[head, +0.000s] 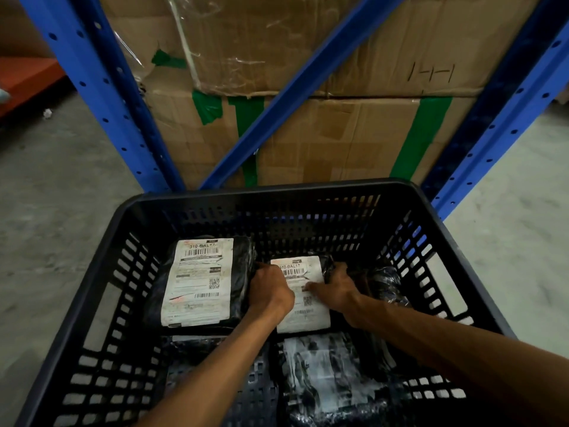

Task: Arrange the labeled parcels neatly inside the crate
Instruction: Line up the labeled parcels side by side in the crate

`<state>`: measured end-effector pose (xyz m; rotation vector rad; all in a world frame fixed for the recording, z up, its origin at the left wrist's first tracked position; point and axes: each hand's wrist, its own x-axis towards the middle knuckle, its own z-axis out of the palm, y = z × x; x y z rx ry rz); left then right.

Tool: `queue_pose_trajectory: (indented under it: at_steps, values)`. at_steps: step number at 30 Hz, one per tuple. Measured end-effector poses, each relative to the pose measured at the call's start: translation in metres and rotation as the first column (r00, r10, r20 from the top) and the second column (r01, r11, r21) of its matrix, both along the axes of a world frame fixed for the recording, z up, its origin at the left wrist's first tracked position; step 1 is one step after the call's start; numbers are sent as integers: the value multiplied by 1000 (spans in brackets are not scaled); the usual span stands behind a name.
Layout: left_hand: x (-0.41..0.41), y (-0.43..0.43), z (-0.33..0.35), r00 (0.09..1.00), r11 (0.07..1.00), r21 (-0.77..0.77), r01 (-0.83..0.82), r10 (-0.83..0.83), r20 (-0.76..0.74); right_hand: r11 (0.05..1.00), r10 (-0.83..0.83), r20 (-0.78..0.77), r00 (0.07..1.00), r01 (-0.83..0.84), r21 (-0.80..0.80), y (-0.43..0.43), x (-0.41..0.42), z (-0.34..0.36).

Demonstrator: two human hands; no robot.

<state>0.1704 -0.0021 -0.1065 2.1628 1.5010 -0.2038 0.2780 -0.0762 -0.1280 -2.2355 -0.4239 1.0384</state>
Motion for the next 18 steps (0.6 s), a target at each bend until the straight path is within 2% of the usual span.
queue_pose_trajectory:
  at_steps: [4, 6, 9, 11, 14, 16, 18]
  values:
    - [4, -4, -8, 990, 994, 56, 91, -84, -112, 960, 215, 67, 974, -198, -197, 6, 2, 4]
    - [5, -2, -8, 977, 988, 47, 148, -138, -161, 885, 380, 105, 919, -328, -330, 9, 3, 11]
    - [4, 0, -7, 944, 977, -21, 214, -213, -254, 742, 600, 129, 789, -489, -459, 10, 3, 25]
    - [5, 1, -4, 928, 972, -47, 232, -235, -290, 693, 650, 107, 752, -529, -489, 4, 0, 31]
    - [2, -9, 6, 954, 984, -107, 141, -164, -250, 628, 710, 86, 699, -574, -525, -12, -9, 46]
    - [0, -22, 14, 974, 988, -139, 60, -89, -209, 570, 779, 126, 615, -610, -550, -21, -14, 58]
    - [-3, -36, 20, 979, 984, -157, 86, -113, -172, 468, 870, 178, 460, -655, -594, -32, -18, 75]
